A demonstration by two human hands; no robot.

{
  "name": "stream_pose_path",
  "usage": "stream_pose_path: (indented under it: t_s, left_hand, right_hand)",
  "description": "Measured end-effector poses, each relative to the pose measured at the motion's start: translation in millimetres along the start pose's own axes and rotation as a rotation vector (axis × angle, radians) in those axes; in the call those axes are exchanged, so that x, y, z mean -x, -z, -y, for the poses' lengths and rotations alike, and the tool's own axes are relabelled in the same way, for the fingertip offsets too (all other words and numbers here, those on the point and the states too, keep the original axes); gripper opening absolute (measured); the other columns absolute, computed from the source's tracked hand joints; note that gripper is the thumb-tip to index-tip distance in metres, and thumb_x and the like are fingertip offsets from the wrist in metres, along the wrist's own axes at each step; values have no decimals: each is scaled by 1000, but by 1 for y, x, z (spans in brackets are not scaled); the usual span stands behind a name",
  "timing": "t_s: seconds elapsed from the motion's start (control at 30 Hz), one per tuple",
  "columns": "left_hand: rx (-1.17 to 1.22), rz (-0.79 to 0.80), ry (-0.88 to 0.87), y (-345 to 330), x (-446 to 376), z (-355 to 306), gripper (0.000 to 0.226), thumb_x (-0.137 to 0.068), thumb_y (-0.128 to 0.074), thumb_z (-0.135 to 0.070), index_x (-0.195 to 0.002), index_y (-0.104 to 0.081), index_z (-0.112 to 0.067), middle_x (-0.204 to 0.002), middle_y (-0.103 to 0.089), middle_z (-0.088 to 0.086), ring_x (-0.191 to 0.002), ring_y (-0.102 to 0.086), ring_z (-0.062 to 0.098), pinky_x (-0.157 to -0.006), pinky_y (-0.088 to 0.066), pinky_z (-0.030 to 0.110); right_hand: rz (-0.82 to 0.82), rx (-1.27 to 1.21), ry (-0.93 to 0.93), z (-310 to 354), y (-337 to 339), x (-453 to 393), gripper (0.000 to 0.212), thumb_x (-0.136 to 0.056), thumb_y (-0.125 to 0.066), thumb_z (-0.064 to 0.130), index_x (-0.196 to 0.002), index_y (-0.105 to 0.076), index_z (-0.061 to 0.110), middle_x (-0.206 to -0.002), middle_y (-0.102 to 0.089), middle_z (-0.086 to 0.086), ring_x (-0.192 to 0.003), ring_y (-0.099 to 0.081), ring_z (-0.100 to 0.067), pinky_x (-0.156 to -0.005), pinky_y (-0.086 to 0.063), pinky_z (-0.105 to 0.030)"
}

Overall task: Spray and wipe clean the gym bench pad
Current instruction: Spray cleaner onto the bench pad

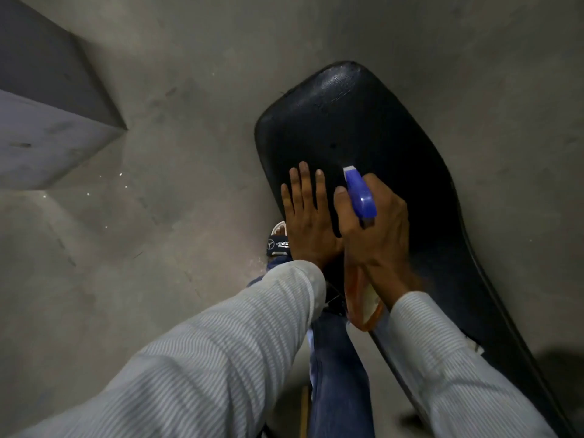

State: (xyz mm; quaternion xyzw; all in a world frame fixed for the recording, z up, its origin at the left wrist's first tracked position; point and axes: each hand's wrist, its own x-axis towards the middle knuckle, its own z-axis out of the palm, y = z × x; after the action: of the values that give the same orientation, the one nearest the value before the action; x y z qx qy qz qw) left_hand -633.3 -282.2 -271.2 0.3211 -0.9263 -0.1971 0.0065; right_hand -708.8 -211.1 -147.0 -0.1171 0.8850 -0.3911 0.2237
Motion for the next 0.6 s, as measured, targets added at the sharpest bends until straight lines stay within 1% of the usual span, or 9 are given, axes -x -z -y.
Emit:
stream_pose_path:
  t_s: [0.1,0.17,0.23,0.33,0.37,0.43,0.47,0.53,0.6]
  left_hand:
    - [-21,-45,-15,-2,-3,1,86,-105,-54,-56,-168,-22,-7,-177,-17,23,-166,-9,40,-133,-15,62]
    - [37,-68,-13,-2,0,-1,91,-100,-72,-44,-166,-21,-9,-175,-21,24,-164,-15,42,-132,-19,64]
    - [96,-132,-8,-3,0,0,92,-99,-78,-34,-165,-18,-14,-173,-27,26,-162,-24,45,-128,-26,68]
    - [160,-153,22,-3,0,-2,95,-99,-77,-32,-167,-11,-25,-173,-26,23,-161,-27,45,-125,-31,70]
    - [167,-156,29,-3,0,-4,96,-99,-77,-33,-167,-8,-28,-173,-25,20,-161,-28,44,-125,-31,70]
    - [171,-131,21,-2,0,-2,98,-99,-75,-36,-167,-5,-27,-174,-22,18,-161,-25,44,-126,-29,70]
    - [145,-119,9,-2,-1,-1,95,-101,-72,-40,-168,-7,-22,-175,-21,19,-162,-23,44,-127,-28,69]
    - [95,-85,-19,-4,0,1,86,-105,-57,-53,-168,-17,-10,-176,-20,22,-164,-18,43,-129,-24,68]
    - [67,-45,-25,-2,0,1,89,-107,-30,-70,-168,-26,-5,-177,-17,23,-165,-12,42,-132,-17,65]
  right_hand:
    - [40,9,28,-11,-5,-5,22,-105,-69,33,-105,-67,11,-91,-68,-3,-73,-53,0,-71,-39,-1]
    - [38,-2,48,-21,-10,-6,19,-105,-71,32,-104,-66,14,-91,-67,-1,-77,-60,-8,-73,-40,-4]
    - [58,6,62,-33,-17,-8,17,-105,-71,35,-105,-66,19,-92,-66,3,-81,-63,-10,-75,-44,-11]
    - [77,29,84,-49,-24,-9,18,-105,-70,40,-106,-64,23,-93,-64,7,-84,-63,-9,-76,-53,-23]
    - [74,31,89,-51,-25,-10,18,-105,-71,40,-106,-64,23,-94,-63,8,-85,-63,-9,-77,-54,-24]
    - [61,26,85,-53,-25,-9,18,-104,-71,40,-107,-64,23,-95,-64,8,-86,-63,-8,-78,-53,-21]
    - [52,21,80,-52,-23,-8,18,-104,-72,39,-107,-65,23,-95,-64,8,-86,-63,-8,-77,-51,-18]
    - [26,13,64,-48,-18,-6,18,-105,-71,38,-104,-65,22,-92,-64,6,-83,-62,-7,-75,-45,-13]
    - [-9,-19,34,-40,-10,-4,19,-106,-70,36,-102,-66,17,-89,-65,3,-79,-61,-8,-73,-41,-9]
